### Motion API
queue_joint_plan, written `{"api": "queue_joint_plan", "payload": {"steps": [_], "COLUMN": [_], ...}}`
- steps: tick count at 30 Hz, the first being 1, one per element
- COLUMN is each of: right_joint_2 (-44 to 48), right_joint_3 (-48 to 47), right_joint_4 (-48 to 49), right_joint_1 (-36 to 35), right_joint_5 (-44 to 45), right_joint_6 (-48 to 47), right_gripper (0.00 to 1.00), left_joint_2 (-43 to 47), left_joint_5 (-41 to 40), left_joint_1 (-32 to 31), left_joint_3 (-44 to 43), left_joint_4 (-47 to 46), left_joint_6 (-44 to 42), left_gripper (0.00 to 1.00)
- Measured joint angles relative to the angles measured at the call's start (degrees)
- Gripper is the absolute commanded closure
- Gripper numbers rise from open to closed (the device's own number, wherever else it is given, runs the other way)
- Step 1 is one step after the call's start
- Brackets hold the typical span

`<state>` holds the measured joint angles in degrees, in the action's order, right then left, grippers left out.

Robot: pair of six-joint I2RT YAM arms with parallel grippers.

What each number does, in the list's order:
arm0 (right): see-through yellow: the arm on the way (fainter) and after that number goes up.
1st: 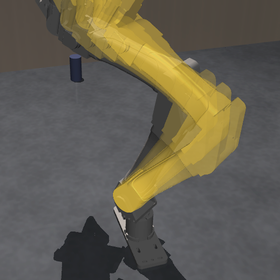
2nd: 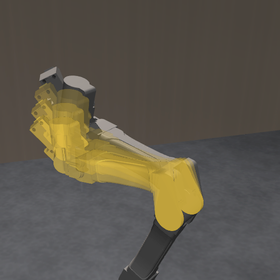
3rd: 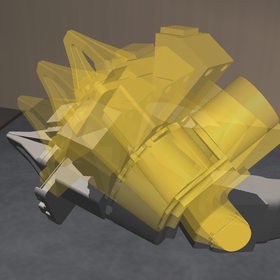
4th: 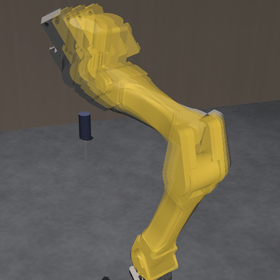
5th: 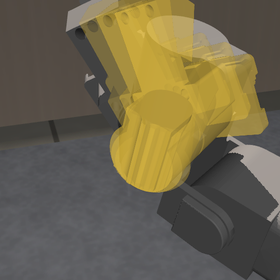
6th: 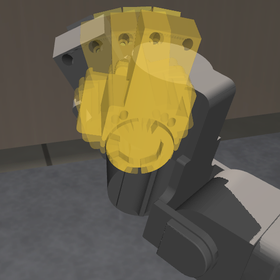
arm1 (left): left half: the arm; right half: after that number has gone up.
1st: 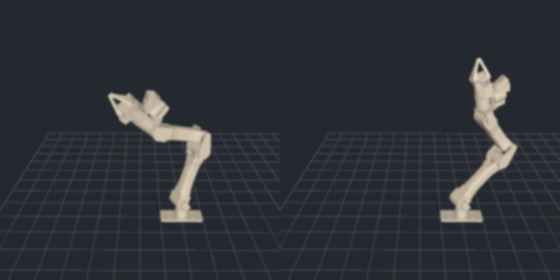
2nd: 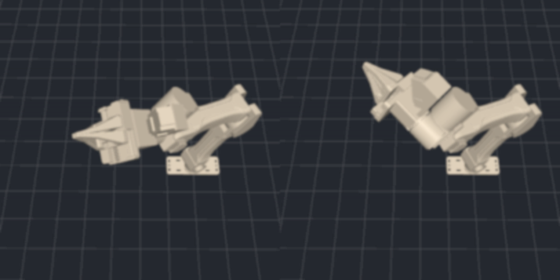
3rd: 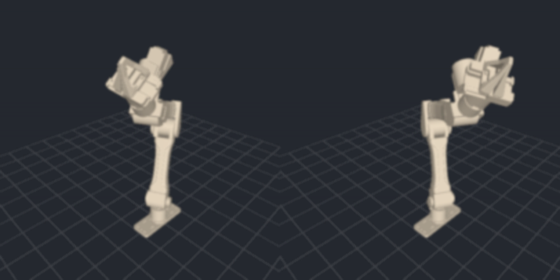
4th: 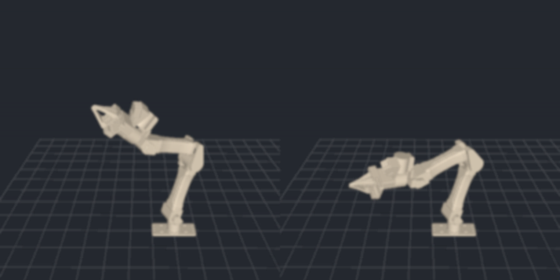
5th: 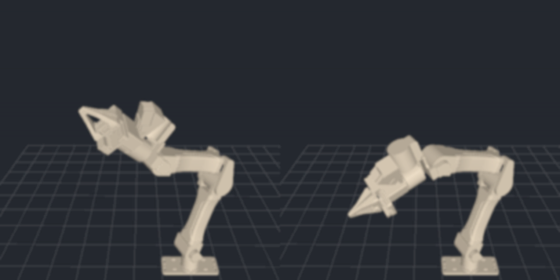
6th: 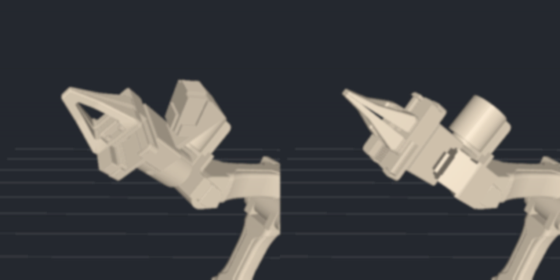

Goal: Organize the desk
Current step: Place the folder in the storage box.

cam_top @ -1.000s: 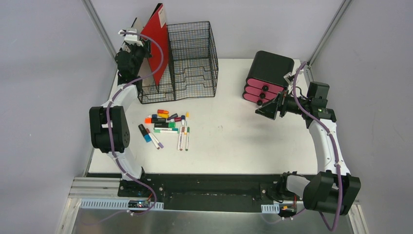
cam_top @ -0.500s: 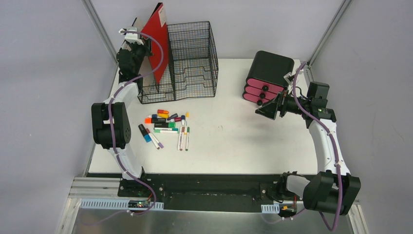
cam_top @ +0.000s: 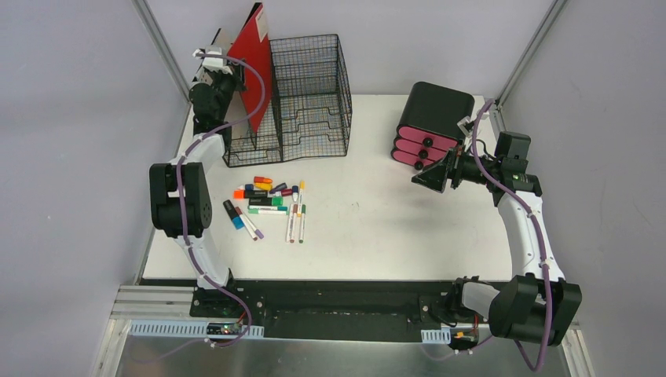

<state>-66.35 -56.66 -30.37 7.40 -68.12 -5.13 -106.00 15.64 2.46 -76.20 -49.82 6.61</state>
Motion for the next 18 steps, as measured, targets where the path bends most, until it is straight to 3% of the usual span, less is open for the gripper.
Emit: {"api": "queue_joint_plan", "payload": {"steps": [12,18], "right_joint_2": [0.0,0.0], "right_joint_3": [0.0,0.0], "right_joint_4": [0.0,0.0], "right_joint_1": [0.0,0.0], "right_joint_5": [0.0,0.0], "right_joint_6": [-0.4,-0.4], "right_gripper": [0.01,0.01], "left_joint_2": [-0.9,-0.9], "left_joint_5": [1.0,1.0], "left_joint_1": [0.0,0.0], "left_joint_3": [5.4,7.8], "left_joint_4": [-3.6,-5.7], "left_joint_6": [-0.2,-0.3], "left_gripper": [0.99,0.67]}}
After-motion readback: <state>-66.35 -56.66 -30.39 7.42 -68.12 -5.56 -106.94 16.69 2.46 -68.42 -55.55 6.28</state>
